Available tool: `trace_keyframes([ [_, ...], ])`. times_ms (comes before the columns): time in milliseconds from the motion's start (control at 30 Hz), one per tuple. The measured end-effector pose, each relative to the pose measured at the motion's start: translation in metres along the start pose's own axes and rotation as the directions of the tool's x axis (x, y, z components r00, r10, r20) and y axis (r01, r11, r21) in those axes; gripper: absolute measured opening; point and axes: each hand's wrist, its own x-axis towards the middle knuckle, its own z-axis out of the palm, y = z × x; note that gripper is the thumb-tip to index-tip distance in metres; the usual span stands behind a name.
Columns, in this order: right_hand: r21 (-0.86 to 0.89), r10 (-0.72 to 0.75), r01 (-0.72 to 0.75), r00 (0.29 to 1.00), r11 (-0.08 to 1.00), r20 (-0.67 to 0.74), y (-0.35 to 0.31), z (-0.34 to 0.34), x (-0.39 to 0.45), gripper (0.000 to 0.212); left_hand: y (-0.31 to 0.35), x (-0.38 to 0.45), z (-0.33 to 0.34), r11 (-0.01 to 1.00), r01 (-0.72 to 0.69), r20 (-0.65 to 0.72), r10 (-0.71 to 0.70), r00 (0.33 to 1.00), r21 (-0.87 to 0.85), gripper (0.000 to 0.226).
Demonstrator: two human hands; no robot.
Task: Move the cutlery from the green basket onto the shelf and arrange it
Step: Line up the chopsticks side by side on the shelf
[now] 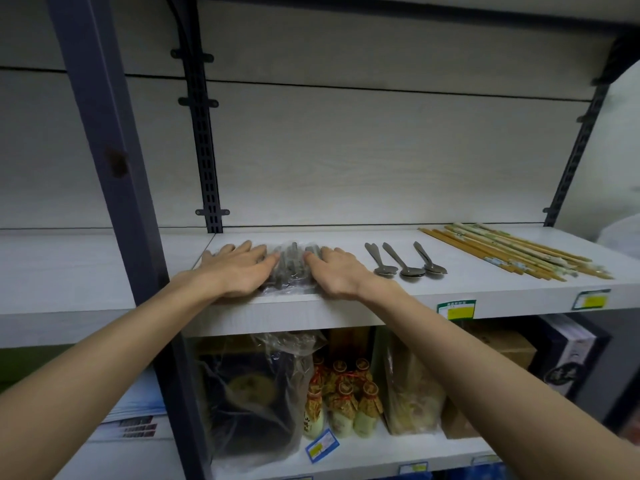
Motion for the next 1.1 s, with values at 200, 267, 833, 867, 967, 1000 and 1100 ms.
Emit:
trace_keyframes([
  [200, 0.020, 0.025, -0.023, 0.988, 1.000, -0.152, 0.027, -0.039, -0.008, 0.066, 0.051, 0.019, -0.033, 0.994, -0.101, -0.052, 0.104, 0.993, 0.047, 0.069],
  [267, 0.018, 0.019, -0.015, 0.972, 1.000, -0.234, 0.051, -0.056, -0.012, 0.050, 0.076, 0.024, -0.041, 0.988, -0.155, -0.093, 0.155, 0.984, 0.008, 0.066],
  [833, -0.160, 0.111, -0.157, 0.959, 0.975, -0.260, 0.331, -0.172, -0.062, 0.040, 0.364, 0.065, 0.001, 0.861, -0.434, -0.113, 0.420, 0.901, -0.263, 0.037],
  [867, -0.159, 0.068, -0.109, 0.968, 0.981, -0.243, 0.340, -0.177, -0.058, 0.040, 0.380, 0.072, 0.007, 0.868, -0.404, -0.097, 0.393, 0.914, -0.288, 0.035],
  [967, -0.144, -0.045, 0.013, 0.974, 0.989, -0.223, 0.366, -0.184, -0.045, 0.032, 0.415, 0.086, 0.025, 0.880, -0.334, -0.098, 0.321, 0.942, -0.338, 0.041],
  [1000, -0.137, -0.078, 0.049, 0.973, 0.989, -0.217, 0.373, -0.183, -0.040, 0.030, 0.423, 0.091, 0.031, 0.883, -0.320, -0.112, 0.300, 0.947, -0.342, 0.042],
  [1100, -0.106, -0.141, 0.125, 0.977, 0.986, -0.159, 0.393, -0.170, -0.031, 0.030, 0.436, 0.104, 0.045, 0.894, -0.286, -0.187, 0.234, 0.954, -0.344, 0.033],
])
